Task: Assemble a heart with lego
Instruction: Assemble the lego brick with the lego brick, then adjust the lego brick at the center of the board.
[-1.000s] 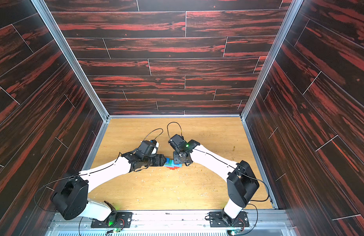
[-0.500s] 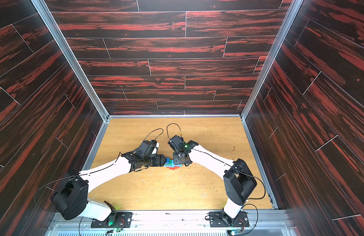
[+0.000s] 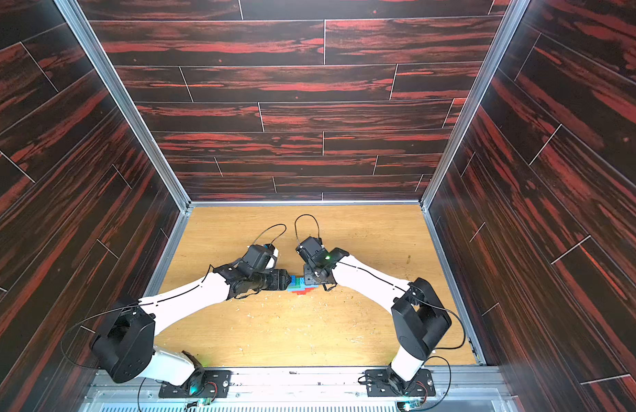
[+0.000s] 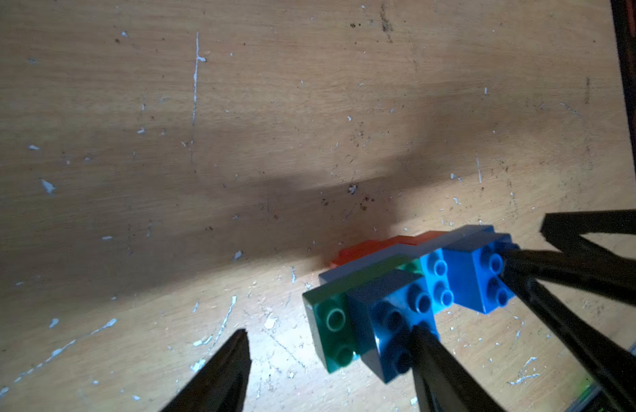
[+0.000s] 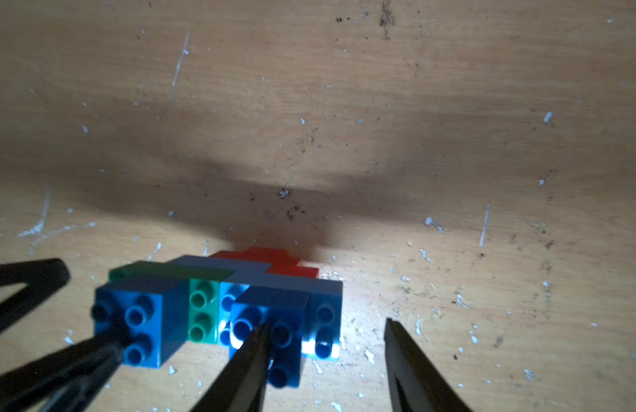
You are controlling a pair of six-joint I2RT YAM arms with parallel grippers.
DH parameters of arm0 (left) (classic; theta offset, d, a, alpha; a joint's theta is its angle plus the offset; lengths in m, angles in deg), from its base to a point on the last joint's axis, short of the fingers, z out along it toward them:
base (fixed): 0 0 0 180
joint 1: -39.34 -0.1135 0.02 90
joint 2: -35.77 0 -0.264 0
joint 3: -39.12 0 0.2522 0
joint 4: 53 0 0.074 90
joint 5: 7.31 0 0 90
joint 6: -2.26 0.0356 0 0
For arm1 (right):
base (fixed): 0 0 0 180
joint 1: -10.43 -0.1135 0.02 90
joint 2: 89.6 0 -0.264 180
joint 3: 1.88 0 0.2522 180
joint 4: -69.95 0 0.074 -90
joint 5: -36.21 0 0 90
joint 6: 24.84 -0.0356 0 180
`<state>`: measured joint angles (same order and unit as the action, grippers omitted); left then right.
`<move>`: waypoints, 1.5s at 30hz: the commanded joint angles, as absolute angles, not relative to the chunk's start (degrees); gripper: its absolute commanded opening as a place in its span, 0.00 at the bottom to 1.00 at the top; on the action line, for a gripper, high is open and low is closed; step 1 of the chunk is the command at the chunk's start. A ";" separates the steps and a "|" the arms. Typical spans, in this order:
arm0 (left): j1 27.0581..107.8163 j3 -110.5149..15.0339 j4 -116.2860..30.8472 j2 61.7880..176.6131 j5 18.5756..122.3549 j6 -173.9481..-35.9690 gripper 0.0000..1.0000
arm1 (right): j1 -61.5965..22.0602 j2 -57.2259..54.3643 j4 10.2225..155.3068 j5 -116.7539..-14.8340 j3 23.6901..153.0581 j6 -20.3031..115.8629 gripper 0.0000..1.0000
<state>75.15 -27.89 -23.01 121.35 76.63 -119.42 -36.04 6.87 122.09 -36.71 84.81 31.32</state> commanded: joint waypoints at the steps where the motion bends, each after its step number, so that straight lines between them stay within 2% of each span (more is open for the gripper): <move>1: 75.56 -29.68 -17.13 120.97 79.36 -118.21 0.75 | -36.80 6.21 127.57 -36.58 87.31 36.78 0.59; 5: 75.56 -33.07 -13.85 119.68 81.48 -117.19 0.76 | -36.72 -0.38 119.02 -36.59 83.76 46.83 0.65; 9: 75.63 -33.48 -13.42 115.31 82.39 -117.14 0.76 | -36.16 -5.13 108.21 -41.01 75.57 57.89 0.82; 13: 75.55 -32.36 -13.69 111.09 84.63 -117.53 0.77 | -33.01 -4.29 100.61 -47.91 70.17 66.35 0.83; 16: 75.12 -30.99 -13.74 108.71 88.96 -118.33 0.78 | -32.71 -1.88 98.21 -53.92 70.26 73.45 0.89; 20: 74.09 -29.72 -13.45 106.71 90.93 -119.07 0.78 | -31.16 2.35 94.89 -55.97 70.45 75.65 0.88; 23: 73.09 -28.79 -13.27 106.01 90.98 -119.63 0.79 | -30.04 7.40 97.18 -63.96 72.85 77.20 0.78; 27: 71.46 -27.51 -13.55 104.82 90.90 -120.05 0.79 | -29.35 10.36 97.22 -67.86 74.21 74.31 0.46; 30: 70.33 -26.77 -14.35 104.42 90.24 -120.39 0.79 | -27.43 9.74 94.76 -74.63 73.38 69.72 0.21; 34: 69.20 -25.67 -16.29 104.37 90.48 -121.19 0.79 | -24.67 10.99 90.05 -85.78 71.48 60.28 0.13; 37: 68.05 -24.80 -17.97 104.50 92.36 -122.07 0.79 | -23.29 13.45 88.80 -91.00 70.51 54.14 0.18; 39: 67.33 -24.34 -18.66 104.25 94.31 -122.20 0.79 | -22.39 14.14 88.40 -90.64 69.57 52.24 0.21; 41: 66.75 -24.29 -19.20 103.94 97.11 -122.08 0.79 | -20.82 14.25 88.09 -89.79 68.60 51.23 0.29; 42: 66.34 -24.33 -19.72 103.88 97.83 -121.58 0.80 | -19.87 14.25 87.68 -89.27 68.08 50.44 0.33; 45: 64.95 -25.20 -19.81 104.06 100.05 -120.40 0.81 | -17.26 13.19 88.03 -89.29 67.73 49.75 0.58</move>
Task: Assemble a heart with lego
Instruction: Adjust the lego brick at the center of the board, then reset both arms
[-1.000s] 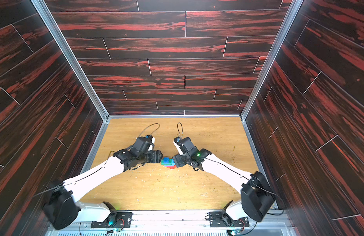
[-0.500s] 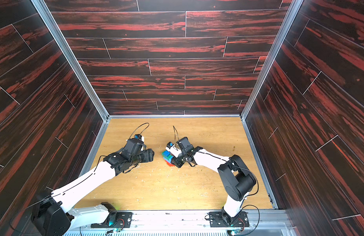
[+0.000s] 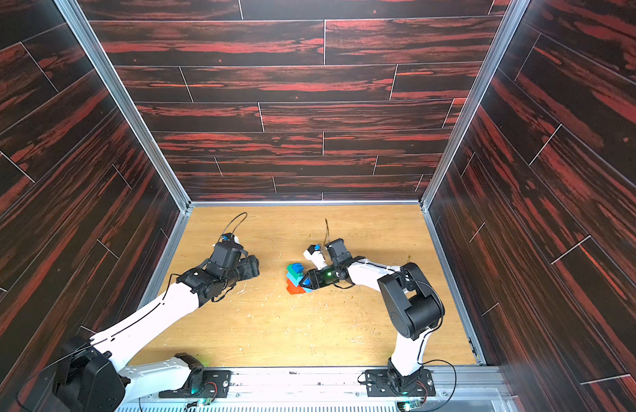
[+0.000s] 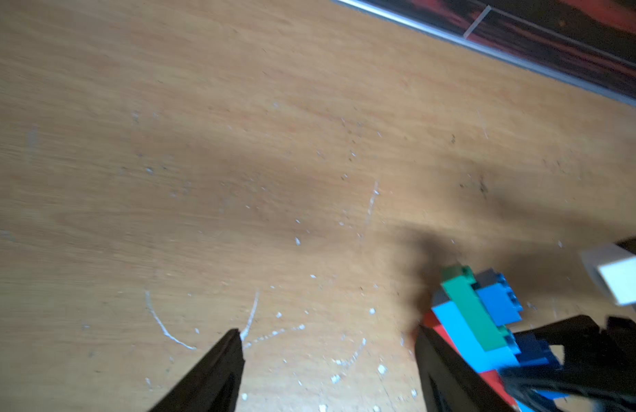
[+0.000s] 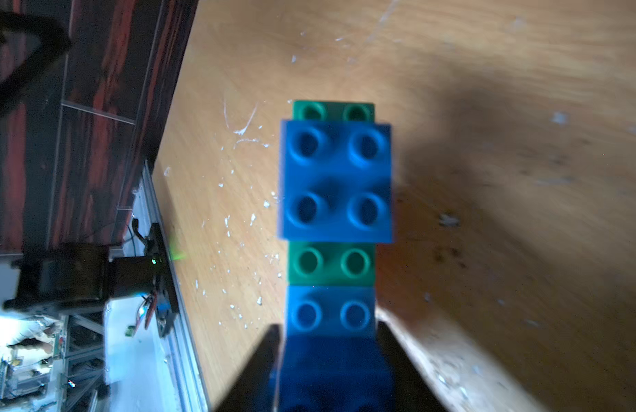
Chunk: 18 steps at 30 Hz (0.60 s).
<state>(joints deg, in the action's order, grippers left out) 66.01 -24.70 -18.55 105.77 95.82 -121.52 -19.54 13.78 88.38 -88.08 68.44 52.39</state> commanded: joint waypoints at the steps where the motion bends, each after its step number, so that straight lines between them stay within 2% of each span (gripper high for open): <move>1: 64.52 -25.54 -19.67 104.11 101.13 -119.94 0.82 | -16.80 12.18 88.43 -87.48 67.71 49.87 0.63; 3: 63.52 -26.26 -18.79 103.99 105.29 -119.77 0.87 | -15.76 9.95 92.74 -79.96 69.16 51.17 0.85; 5: 62.75 -26.45 -18.10 103.55 110.91 -118.56 0.91 | -14.06 7.86 96.50 -71.57 70.68 51.80 0.98; 7: 61.56 -25.84 -18.82 103.57 117.79 -116.94 1.00 | -10.82 4.98 97.41 -62.24 71.06 50.33 0.98; 9: 58.67 -25.38 -18.31 104.28 125.70 -116.83 1.00 | -8.73 1.07 94.75 -45.06 69.58 49.30 0.98; 11: 55.38 -22.06 -22.19 104.97 133.25 -115.38 1.00 | -7.13 -2.84 83.02 -29.37 62.57 51.81 0.98; 12: 53.59 -19.56 -26.60 105.11 132.88 -113.13 1.00 | -6.15 -3.51 77.22 -24.99 59.39 53.16 0.98; 13: 51.64 -16.36 -32.07 105.26 131.65 -110.75 1.00 | -4.89 -3.53 69.89 -22.22 55.66 55.81 0.98; 18: 46.55 -3.31 -63.76 110.13 121.57 -99.11 1.00 | -2.34 1.38 40.68 -24.60 42.40 64.38 0.98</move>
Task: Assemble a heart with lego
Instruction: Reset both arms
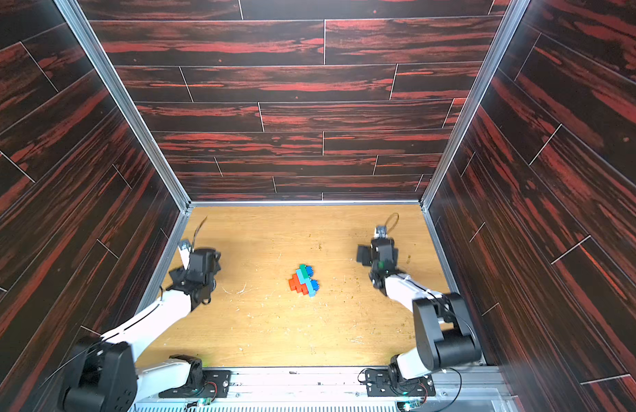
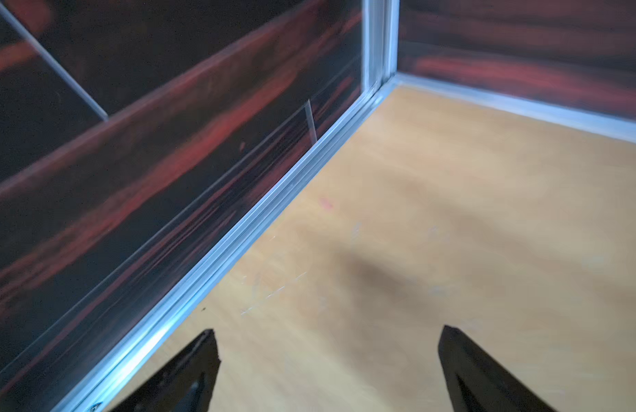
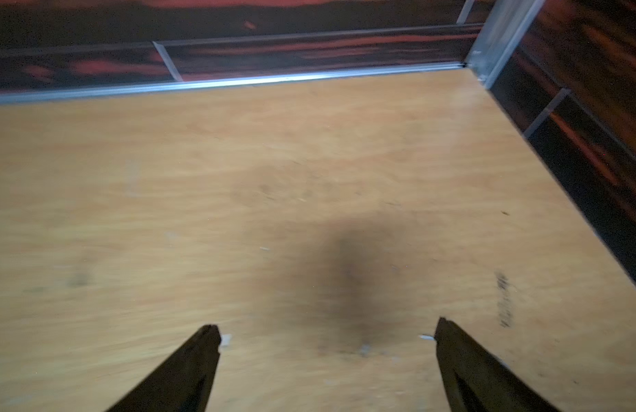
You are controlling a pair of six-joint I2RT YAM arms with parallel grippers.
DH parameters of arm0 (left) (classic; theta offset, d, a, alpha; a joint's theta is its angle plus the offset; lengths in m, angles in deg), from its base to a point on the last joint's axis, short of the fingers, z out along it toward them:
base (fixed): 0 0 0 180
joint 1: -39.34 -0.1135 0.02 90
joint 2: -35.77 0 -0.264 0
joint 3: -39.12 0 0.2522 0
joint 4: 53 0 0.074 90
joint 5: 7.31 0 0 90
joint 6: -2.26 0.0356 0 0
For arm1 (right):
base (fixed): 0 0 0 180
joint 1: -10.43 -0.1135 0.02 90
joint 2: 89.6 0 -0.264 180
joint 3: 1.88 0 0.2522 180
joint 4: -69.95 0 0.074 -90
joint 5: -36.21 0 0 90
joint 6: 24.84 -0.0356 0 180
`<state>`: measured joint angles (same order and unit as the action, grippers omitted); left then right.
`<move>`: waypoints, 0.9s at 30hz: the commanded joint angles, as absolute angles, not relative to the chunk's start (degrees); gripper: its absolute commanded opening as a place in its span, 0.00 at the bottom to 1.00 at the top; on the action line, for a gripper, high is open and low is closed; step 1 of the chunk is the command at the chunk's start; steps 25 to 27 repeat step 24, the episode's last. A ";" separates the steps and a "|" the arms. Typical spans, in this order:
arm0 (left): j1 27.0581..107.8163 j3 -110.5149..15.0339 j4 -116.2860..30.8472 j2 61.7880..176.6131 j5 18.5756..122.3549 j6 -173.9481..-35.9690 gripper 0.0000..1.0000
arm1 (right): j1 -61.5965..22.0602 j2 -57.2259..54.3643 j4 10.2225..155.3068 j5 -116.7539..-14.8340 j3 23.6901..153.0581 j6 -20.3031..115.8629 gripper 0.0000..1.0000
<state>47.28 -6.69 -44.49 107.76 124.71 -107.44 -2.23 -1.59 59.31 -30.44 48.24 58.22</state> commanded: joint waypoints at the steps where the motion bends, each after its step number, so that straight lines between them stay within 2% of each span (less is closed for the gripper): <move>1: 46.46 -2.31 -69.71 112.80 120.75 -97.07 1.00 | -2.44 1.61 36.62 -22.69 41.03 65.04 0.97; 2: 46.18 -1.74 -74.04 115.43 119.92 -95.34 1.00 | -2.27 0.02 35.72 -22.70 39.22 65.25 0.97; 5: 44.42 -2.34 -79.12 120.00 118.25 -93.39 1.00 | -0.14 -2.49 14.65 -27.11 28.88 68.02 0.98; 8: 42.46 -1.29 -81.68 120.69 111.96 -93.29 1.00 | 2.04 2.95 3.40 -35.04 25.94 68.83 0.98; 10: 40.06 0.49 -86.04 122.96 106.65 -94.93 1.00 | 2.18 2.07 6.13 -35.44 26.17 68.42 0.98; 13: 39.34 5.52 -102.12 127.38 104.86 -93.63 1.00 | 2.10 2.28 5.25 -32.98 26.03 67.92 0.98; 16: 39.25 4.04 -94.50 125.49 104.80 -94.96 1.00 | 2.01 2.30 5.03 -33.82 25.83 68.40 0.98; 21: 39.25 3.81 -96.08 126.32 105.42 -94.70 1.00 | 1.97 2.61 6.30 -33.32 26.73 68.06 0.98; 24: 39.25 3.55 -96.62 126.52 99.20 -92.28 1.00 | 2.00 2.34 5.61 -33.47 26.19 68.15 0.98; 27: 39.25 3.55 -96.62 126.52 99.20 -92.28 1.00 | 2.00 2.34 5.61 -33.47 26.19 68.15 0.98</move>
